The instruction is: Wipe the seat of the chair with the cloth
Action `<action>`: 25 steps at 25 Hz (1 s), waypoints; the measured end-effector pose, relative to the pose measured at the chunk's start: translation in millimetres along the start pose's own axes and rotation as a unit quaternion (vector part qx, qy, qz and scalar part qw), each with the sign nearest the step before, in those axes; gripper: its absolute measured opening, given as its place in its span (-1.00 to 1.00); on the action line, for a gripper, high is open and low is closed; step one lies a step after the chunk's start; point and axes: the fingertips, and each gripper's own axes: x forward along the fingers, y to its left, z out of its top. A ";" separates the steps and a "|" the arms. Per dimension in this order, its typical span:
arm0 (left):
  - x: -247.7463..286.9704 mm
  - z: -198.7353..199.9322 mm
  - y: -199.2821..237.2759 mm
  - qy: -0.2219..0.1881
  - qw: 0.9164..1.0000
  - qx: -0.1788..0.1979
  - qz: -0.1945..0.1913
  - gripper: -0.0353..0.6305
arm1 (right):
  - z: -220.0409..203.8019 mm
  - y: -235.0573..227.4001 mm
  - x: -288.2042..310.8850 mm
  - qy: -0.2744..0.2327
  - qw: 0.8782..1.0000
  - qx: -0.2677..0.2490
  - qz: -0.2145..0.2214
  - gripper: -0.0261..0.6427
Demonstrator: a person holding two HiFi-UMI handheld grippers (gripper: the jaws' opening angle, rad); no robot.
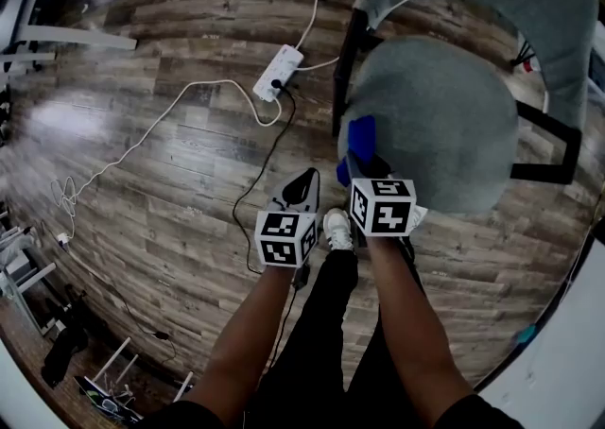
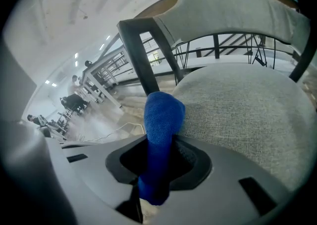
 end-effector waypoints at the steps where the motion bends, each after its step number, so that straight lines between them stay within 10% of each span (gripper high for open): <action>1: 0.9 0.2 -1.9 0.000 1.000 0.001 -0.001 -0.87 | -0.2 -2.7 -1.8 -0.001 1.000 0.002 0.000 -0.60; 25: 33.6 4.1 -82.4 0.011 0.999 0.020 -0.028 -0.87 | -11.8 -79.1 -47.2 -0.004 1.000 0.024 -0.010 -0.60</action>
